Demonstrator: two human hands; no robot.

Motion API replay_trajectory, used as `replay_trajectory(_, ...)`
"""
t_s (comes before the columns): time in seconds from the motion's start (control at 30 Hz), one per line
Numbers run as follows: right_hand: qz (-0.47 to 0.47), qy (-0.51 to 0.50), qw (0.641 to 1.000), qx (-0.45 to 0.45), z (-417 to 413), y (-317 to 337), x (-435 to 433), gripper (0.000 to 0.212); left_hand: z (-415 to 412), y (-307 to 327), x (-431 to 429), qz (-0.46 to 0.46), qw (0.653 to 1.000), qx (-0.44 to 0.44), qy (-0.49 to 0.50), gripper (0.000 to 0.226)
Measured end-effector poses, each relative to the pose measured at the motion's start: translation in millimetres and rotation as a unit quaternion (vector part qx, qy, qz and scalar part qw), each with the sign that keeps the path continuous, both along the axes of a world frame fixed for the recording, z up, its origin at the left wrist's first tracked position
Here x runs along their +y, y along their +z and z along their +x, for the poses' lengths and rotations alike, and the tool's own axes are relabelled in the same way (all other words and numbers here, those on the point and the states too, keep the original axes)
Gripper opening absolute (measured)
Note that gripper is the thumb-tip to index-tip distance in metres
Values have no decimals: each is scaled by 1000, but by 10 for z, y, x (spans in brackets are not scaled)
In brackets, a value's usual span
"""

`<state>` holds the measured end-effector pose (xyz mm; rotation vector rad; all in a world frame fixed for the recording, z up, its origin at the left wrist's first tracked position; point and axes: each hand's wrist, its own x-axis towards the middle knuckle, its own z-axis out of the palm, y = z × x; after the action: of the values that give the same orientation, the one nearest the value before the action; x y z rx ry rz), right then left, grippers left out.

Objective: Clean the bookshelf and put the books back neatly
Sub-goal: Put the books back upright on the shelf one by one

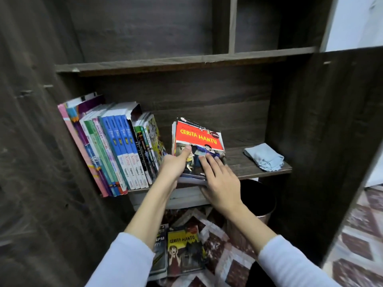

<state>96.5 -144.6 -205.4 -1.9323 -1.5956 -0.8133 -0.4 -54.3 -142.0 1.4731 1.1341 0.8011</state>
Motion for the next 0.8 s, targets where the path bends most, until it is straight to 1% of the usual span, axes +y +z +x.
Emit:
replay_trajectory(0.07, 48, 13, 999, -4, 79, -3, 118, 66, 69, 31, 48, 24, 999, 23, 13, 79)
replay_trajectory(0.1, 59, 20, 998, 3, 109, -1, 175, 62, 94, 71, 58, 32, 999, 37, 18, 78)
replay_trajectory(0.17, 79, 28, 996, 16, 185, -16, 267, 63, 167, 163, 89, 33, 998, 47, 11, 80)
replay_trajectory(0.2, 92, 35, 995, 26, 219, -23, 298, 65, 197, 211, 112, 21, 999, 32, -4, 79)
replay_trajectory(0.27, 140, 57, 984, 97, 300, -25, 361, 70, 252, 334, 97, -15, 998, -18, -54, 66)
replay_trajectory(0.3, 169, 63, 971, 160, 322, -16, 390, 70, 276, 388, 82, -33, 995, -33, -86, 61)
replay_trajectory(0.33, 194, 57, 949, 240, 328, -12, 423, 68, 300, 409, 82, -50, 992, -42, -111, 59)
replay_trajectory(0.37, 210, 42, 919, 332, 326, -11, 458, 62, 327, 407, 76, -60, 990, -53, -119, 58)
replay_trajectory(0.4, 220, 22, 877, 426, 330, -22, 510, 54, 354, 368, 93, -69, 988, -68, -116, 56)
replay_trajectory(0.47, 268, 7, 763, 588, 373, -65, 595, 35, 401, 215, 130, -80, 990, -86, -79, 44)
replay_trajectory(0.5, 295, 12, 702, 648, 407, -94, 627, 28, 413, 106, 154, -85, 991, -87, -54, 33)
replay_trajectory(0.53, 317, 14, 647, 693, 430, -89, 661, 25, 427, 1, 181, -93, 992, -85, -29, 23)
replay_trajectory(0.57, 332, 6, 601, 727, 463, -128, 685, 26, 457, -159, 199, -108, 991, -73, -10, 17)
replay_trajectory(0.6, 346, -1, 555, 757, 482, -150, 707, 27, 473, -283, 202, -124, 990, -61, 2, 17)
replay_trajectory(0.7, 416, 1, 393, 820, 552, -219, 746, 33, 574, -606, 195, -173, 984, -43, 7, 28)
replay_trajectory(0.73, 437, 5, 352, 828, 562, -229, 755, 35, 618, -680, 197, -182, 982, -52, 10, 27)
replay_trajectory(0.77, 448, 1, 330, 831, 565, -250, 768, 37, 662, -735, 208, -184, 981, -61, 12, 25)
replay_trajectory(0.8, 448, -9, 328, 832, 559, -280, 773, 38, 712, -791, 218, -183, 981, -68, 14, 23)
